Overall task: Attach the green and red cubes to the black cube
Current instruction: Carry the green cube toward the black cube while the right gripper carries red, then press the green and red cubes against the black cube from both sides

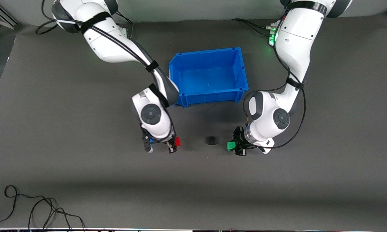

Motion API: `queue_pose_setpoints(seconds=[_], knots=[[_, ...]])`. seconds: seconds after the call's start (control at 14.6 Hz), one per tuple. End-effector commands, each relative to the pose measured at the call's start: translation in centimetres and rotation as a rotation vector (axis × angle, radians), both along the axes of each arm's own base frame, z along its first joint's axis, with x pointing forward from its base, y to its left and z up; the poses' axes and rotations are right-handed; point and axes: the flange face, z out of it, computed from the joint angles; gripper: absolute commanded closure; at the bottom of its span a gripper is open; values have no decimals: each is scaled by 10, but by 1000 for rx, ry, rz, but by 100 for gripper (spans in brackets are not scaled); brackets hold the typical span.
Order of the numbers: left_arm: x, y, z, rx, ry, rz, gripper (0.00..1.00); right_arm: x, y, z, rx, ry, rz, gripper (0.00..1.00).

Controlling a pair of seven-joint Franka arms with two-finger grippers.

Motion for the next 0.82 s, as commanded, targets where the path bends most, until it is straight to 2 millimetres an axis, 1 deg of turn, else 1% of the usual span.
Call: queue_pose_setpoints(seconds=[0.0,0.21,0.34,0.48,0.55,0.62,0.68,0.75], knots=[[-2,-9,-4,7,4,17,75,-3,36,-16,7,7,-129,100],[-12,-20,-14,16,18,-3,75,-13,57,-24,14,9,-188,100],[-16,-26,-17,17,23,-12,75,-11,58,-26,21,12,-263,100],[-21,-34,-20,17,18,-19,75,-22,74,-33,20,16,-277,100],[-23,-35,-23,20,23,-22,75,-23,76,-36,21,17,-287,100],[-23,-37,-23,20,21,-25,75,-25,79,-39,20,18,-290,100],[-26,-43,-23,19,22,-32,75,-24,80,-38,24,15,-296,100],[-29,-47,-24,19,21,-39,75,-23,81,-42,20,16,-295,100]])
